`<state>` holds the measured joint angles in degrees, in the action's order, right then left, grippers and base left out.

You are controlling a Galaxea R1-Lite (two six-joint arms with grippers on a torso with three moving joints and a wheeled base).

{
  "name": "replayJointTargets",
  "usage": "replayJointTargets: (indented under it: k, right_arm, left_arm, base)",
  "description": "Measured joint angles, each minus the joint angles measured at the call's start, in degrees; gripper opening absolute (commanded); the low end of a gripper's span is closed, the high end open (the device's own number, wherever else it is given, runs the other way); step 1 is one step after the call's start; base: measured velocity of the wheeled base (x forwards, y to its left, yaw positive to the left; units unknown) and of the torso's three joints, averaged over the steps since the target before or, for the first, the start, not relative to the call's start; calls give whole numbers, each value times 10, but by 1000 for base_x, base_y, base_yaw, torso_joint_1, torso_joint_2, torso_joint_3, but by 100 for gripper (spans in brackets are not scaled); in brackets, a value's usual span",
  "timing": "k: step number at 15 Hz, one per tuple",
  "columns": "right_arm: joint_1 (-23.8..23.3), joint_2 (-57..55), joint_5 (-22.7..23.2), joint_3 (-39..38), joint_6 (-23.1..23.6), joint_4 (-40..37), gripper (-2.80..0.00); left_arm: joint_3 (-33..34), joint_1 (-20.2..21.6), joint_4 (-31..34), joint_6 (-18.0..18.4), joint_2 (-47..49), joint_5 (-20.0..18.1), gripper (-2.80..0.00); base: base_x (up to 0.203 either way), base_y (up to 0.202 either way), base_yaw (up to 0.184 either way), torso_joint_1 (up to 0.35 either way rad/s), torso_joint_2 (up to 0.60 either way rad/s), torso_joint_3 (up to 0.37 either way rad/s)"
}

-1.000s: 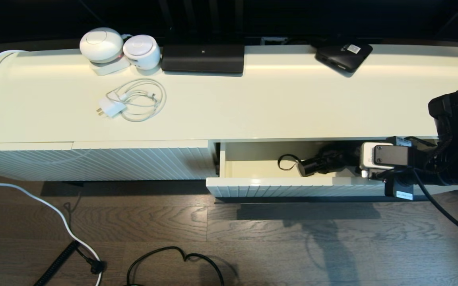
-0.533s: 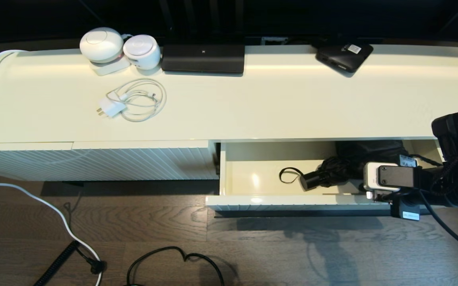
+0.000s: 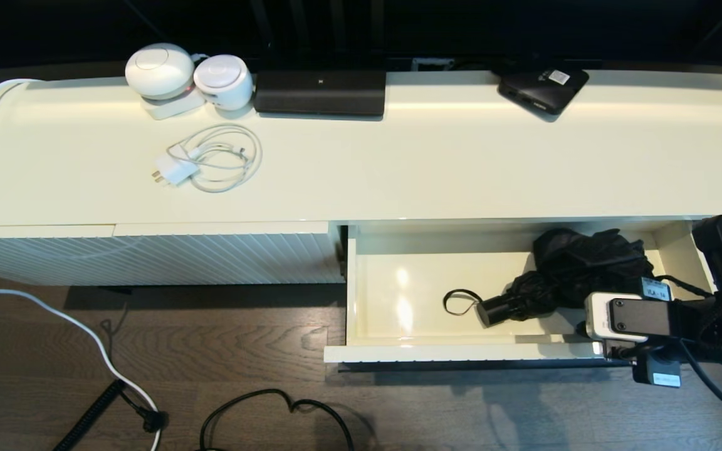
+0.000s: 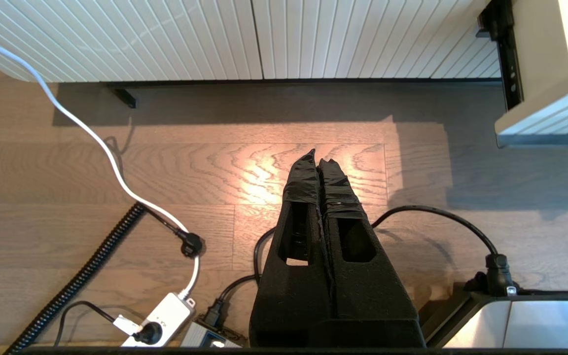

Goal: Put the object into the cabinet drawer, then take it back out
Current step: Open the drawer

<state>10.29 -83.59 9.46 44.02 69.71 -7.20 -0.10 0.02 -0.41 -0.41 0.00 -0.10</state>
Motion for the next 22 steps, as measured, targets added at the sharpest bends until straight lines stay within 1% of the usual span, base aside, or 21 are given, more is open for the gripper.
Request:
replayJointTargets:
  k: [4,8,12,14,16,17,19,20,21,22]
  right_arm:
    - [9,21,-3,-30,0,0,-280]
    - [4,43,-2,-59,-1,3,-280]
    - [-6,54,-1,-60,-4,-6,-280]
    - [-6,60,-1,-46,-15,-12,-280]
    - [-6,70,-1,-5,-46,-15,-280]
    - [-6,76,-4,18,-68,-17,-280]
    - [-6,91,-17,57,-111,-49,-280]
    - [-6,99,-22,74,-118,-72,-280]
    - [-6,108,-35,87,-129,-97,-280]
    - [-6,117,-53,96,-151,-107,-280]
  left_arm:
    - [0,0,0,0,0,0,-280]
    - [0,0,0,0,0,0,-280]
    - [0,0,0,0,0,0,-280]
    - [0,0,0,0,0,0,-280]
    - [0,0,0,0,0,0,-280]
    - [0,0,0,0,0,0,-280]
    - [0,0,0,0,0,0,-280]
    - [0,0,0,0,0,0,-280]
    - [0,0,0,0,0,0,-280]
    - [0,0,0,0,0,0,-280]
  base:
    - [0,0,0,0,0,0]
    - [0,0,0,0,0,0]
    - [0,0,0,0,0,0]
    - [0,0,0,0,0,0]
    - [0,0,0,0,0,0]
    - [0,0,0,0,0,0]
    - [0,0,0,0,0,0]
    - [0,0,0,0,0,0]
    - [0,0,0,0,0,0]
    - [0,0,0,0,0,0]
